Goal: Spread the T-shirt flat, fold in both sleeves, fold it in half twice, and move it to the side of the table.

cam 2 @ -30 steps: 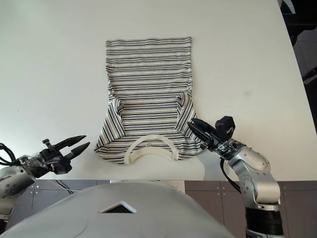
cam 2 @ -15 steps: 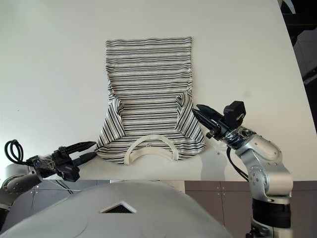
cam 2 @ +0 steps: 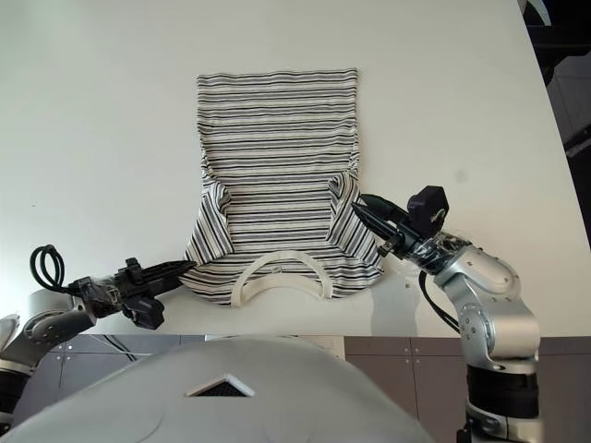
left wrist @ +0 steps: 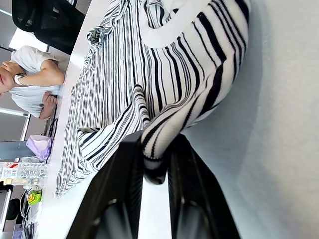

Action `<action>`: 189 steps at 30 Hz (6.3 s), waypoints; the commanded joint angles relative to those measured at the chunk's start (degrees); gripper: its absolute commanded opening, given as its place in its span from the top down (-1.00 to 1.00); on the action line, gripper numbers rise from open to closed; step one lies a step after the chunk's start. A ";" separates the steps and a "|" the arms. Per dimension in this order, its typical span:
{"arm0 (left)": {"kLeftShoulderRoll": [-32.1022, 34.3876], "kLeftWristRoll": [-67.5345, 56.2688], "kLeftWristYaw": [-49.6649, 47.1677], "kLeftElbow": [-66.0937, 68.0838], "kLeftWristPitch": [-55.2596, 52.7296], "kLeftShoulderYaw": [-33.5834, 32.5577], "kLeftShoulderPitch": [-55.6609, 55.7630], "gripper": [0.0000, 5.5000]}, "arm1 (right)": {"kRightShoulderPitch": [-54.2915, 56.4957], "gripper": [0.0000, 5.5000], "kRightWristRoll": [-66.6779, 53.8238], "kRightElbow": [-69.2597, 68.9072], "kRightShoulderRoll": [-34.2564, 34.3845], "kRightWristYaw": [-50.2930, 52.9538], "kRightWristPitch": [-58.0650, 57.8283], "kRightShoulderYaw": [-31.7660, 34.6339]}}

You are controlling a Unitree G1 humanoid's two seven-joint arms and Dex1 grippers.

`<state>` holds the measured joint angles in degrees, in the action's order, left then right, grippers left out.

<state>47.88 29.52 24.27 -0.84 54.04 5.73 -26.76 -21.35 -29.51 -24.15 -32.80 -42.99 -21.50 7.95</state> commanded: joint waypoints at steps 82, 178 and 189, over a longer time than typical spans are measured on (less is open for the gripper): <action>9.29 -40.84 17.61 -32.10 -36.74 -7.53 -6.20 0.96 | -3.48 0.96 2.48 -4.60 -36.69 -19.08 22.96 4.44; -4.56 -4.81 2.26 34.60 -7.18 17.91 52.36 0.47 | 43.21 0.25 26.11 27.01 -3.90 -24.29 24.84 -25.15; 9.44 -15.18 9.71 -5.66 -17.78 5.52 16.53 0.47 | 19.29 0.25 24.06 13.14 -16.64 -21.36 32.29 -10.87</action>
<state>54.41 14.53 33.20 -2.21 36.62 13.70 -4.35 0.66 -6.76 -10.02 -47.02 -64.72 7.72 -4.86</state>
